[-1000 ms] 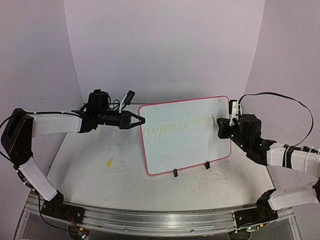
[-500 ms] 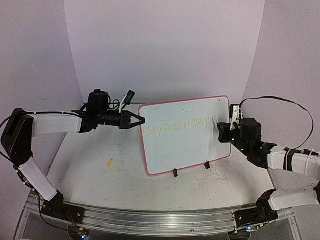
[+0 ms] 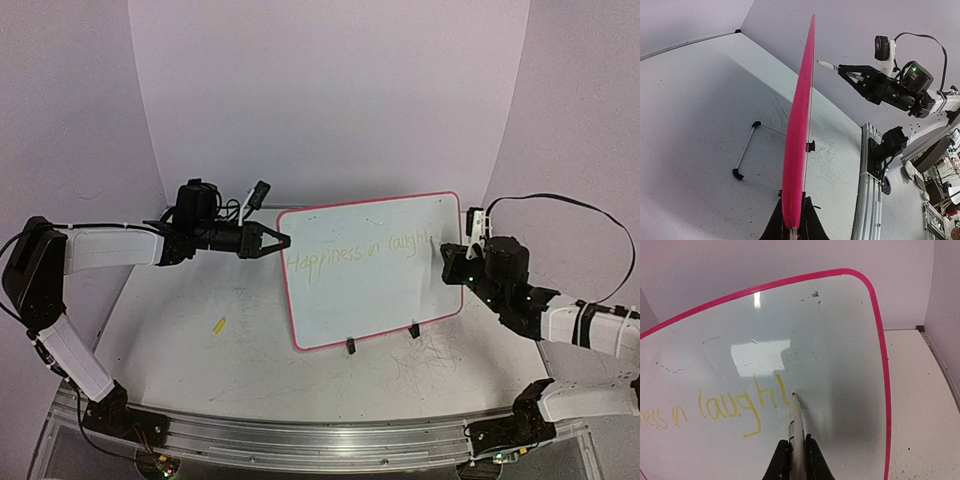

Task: Write a sentence on the whiteboard
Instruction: Write a sentence on the whiteboard, then place the whiteboard at the center of the board, then pick up the pen cap from the corner of the board.

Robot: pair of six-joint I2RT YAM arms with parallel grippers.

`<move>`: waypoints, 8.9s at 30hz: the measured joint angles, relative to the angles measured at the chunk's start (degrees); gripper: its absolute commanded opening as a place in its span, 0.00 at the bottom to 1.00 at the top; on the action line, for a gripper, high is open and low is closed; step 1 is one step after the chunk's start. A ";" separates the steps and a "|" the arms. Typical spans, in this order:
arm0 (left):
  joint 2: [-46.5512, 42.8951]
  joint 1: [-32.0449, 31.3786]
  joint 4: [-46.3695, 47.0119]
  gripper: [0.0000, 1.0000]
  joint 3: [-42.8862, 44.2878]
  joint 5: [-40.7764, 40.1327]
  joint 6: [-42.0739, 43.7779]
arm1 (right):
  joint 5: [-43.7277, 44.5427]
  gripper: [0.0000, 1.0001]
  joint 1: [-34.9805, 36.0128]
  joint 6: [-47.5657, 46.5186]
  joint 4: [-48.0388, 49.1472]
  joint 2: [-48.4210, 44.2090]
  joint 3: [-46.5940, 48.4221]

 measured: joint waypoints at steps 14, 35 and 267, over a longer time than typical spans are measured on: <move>0.00 -0.02 0.00 0.00 0.00 -0.01 0.01 | -3.59 0.00 0.02 -1.10 3.26 2.07 0.07; 0.00 -0.03 0.00 0.00 0.00 -0.01 0.01 | 2.52 0.00 -0.02 -0.08 3.85 -0.36 -0.14; -10.29 1.85 -42.30 0.47 -13.57 -40.33 -14.71 | -30.24 0.00 13.18 12.19 -9.16 -9.05 0.24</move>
